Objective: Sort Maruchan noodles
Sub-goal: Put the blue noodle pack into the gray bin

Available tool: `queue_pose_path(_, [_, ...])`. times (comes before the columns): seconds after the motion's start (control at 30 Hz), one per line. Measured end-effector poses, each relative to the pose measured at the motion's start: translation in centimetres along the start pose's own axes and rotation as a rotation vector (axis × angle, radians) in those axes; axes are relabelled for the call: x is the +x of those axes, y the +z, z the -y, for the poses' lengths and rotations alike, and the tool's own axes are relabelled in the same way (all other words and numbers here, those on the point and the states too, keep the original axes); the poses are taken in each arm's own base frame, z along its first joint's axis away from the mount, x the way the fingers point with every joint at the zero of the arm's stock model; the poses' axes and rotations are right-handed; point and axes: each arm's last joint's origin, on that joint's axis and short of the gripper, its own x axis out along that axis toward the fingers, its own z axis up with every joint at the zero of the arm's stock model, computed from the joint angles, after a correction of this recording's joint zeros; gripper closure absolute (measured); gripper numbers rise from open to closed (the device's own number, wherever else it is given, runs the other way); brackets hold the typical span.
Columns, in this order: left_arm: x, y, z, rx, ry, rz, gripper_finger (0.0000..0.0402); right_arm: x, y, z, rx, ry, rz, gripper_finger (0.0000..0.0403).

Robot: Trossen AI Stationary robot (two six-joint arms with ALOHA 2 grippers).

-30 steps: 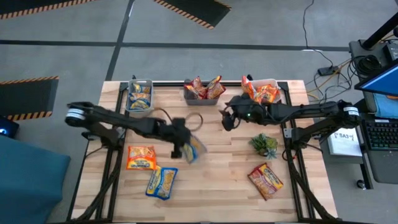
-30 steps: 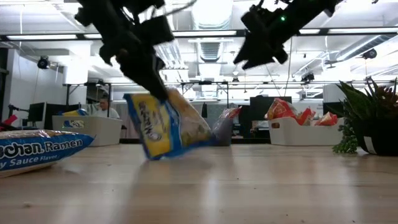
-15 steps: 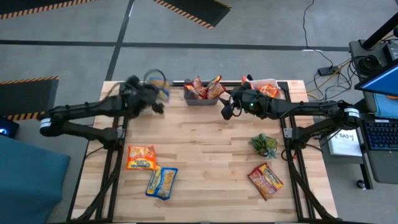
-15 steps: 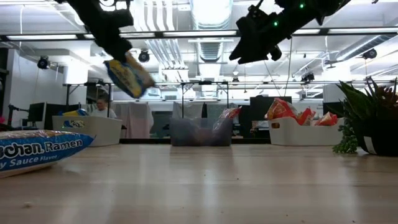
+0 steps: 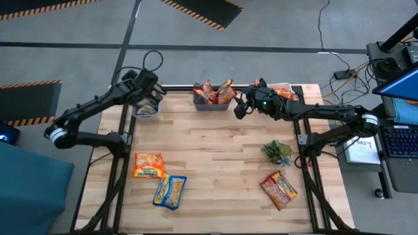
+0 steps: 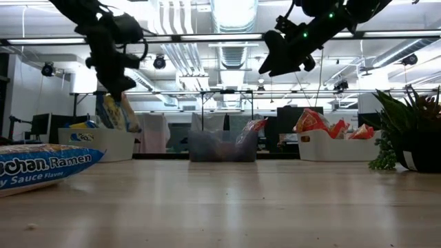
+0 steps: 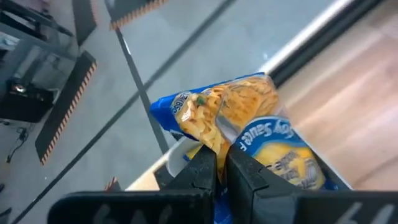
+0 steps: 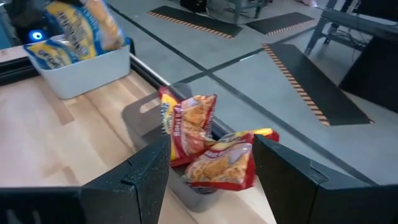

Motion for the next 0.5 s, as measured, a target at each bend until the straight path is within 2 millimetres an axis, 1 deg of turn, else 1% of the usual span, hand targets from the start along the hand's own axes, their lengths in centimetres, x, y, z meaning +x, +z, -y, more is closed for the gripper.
queue_pose_path(0.13, [1.3, 0.0, 1.0, 0.037, -0.019, -0.064, 0.0401, 0.3, 0.1, 0.8, 0.011, -0.03, -0.001, 0.0188])
queue_pose_path(0.3, [3.1, 0.0, 2.2, 0.061, -0.023, -0.189, 0.0397, 0.5, 0.0, 1.5, 0.023, -0.052, -0.015, 0.0188])
queue_pose_path(0.4, [4.0, 0.1, 2.7, 0.081, 0.025, -0.24, 0.0377, 0.5, -0.1, 1.5, 0.022, -0.034, -0.025, 0.0188])
queue_pose_path(0.5, [4.4, 0.4, 2.9, 0.093, 0.035, -0.263, 0.0351, 0.5, -0.1, 1.4, 0.033, -0.007, -0.027, 0.0188])
